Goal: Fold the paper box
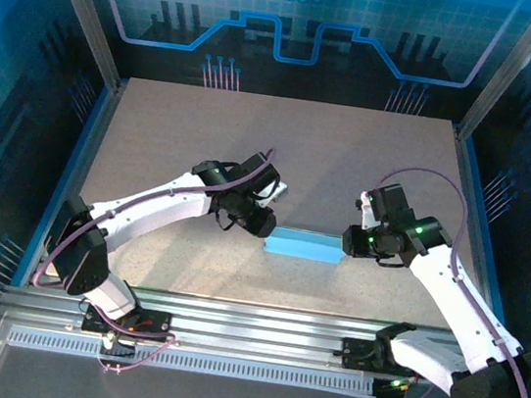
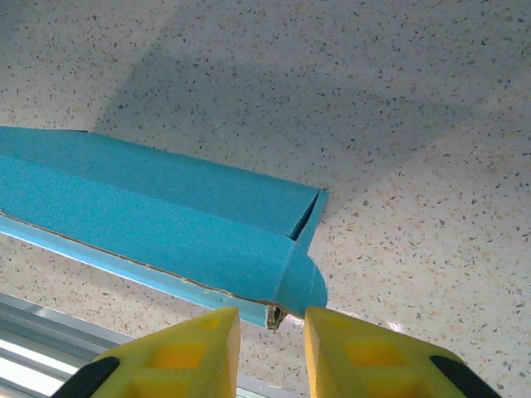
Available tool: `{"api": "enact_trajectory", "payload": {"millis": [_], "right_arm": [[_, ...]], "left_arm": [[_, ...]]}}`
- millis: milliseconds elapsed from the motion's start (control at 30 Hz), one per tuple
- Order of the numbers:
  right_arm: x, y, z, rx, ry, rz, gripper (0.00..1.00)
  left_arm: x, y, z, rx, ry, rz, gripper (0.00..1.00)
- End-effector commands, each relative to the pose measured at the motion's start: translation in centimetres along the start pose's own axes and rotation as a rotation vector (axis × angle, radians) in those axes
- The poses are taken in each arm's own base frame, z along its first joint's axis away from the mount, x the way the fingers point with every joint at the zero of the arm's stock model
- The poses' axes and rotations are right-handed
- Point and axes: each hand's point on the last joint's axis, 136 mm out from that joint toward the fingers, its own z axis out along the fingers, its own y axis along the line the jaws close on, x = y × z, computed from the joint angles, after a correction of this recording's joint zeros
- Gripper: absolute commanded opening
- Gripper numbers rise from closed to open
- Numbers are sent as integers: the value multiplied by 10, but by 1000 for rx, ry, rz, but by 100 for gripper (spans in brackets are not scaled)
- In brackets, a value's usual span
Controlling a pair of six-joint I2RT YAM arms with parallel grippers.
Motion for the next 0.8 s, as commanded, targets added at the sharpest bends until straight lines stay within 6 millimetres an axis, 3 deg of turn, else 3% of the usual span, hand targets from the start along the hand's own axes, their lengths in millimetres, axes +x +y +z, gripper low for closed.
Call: {"api": "enact_trajectory", "payload": {"millis": [0,500,767], "right_arm": [[0,2,1,4,2,-22,29],[-7,-7,0,66,-11,-43,32],[-11,-5,3,60,-26,-54,23]], "left_arm": [[-5,-6,-3,12,-1,-4,27],[-7,-3,-1,-2,-5,-9,19],[-10,-7,-2,21,-2,-11,16]]}}
